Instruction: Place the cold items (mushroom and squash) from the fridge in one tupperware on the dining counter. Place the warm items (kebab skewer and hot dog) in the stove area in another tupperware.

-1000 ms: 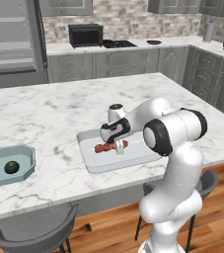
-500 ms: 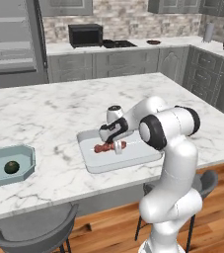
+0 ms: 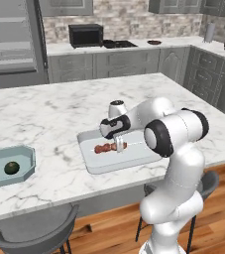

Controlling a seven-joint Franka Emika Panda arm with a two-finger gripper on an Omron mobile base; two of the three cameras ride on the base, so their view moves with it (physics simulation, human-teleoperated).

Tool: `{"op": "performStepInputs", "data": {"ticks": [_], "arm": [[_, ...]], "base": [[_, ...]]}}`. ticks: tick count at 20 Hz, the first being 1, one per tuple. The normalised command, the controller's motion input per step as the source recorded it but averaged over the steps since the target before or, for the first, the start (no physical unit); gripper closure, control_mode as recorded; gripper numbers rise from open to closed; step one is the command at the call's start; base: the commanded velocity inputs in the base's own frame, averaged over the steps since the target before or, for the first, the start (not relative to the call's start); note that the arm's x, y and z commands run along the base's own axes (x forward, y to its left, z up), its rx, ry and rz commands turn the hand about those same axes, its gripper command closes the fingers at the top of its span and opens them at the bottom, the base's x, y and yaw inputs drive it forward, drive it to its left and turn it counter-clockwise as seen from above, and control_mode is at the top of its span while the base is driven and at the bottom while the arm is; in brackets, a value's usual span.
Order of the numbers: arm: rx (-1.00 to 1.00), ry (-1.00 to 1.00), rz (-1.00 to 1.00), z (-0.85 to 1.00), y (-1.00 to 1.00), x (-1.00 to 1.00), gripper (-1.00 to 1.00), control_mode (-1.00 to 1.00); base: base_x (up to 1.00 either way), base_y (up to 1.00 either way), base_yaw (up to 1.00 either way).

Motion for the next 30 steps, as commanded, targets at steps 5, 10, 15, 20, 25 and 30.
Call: {"op": "performStepInputs", "data": {"ticks": [5, 10, 15, 20, 25, 30], "arm": [[0.08, -0.01, -0.09, 0.69, -0.02, -0.53, -1.0, -1.0], [0.09, 0.0, -0.3, 0.63, -0.05, -0.69, -1.0, -1.0], [0.07, 0.0, -0.43, 0.53, -0.08, -0.83, -1.0, -1.0], [0.08, -0.02, -0.46, 0.49, -0.15, -0.91, -1.0, -1.0], [0.1, -0.05, -0.42, 0.5, -0.21, -0.97, -1.0, -1.0], [0.08, -0.08, -0.41, 0.48, -0.25, -0.98, -1.0, -1.0]], "base": [[0.0, 0.0, 0.0], [0.0, 0.0, 0.0], [0.0, 0.0, 0.0], [0.0, 0.0, 0.0], [0.0, 0.0, 0.0], [0.0, 0.0, 0.0]]}}
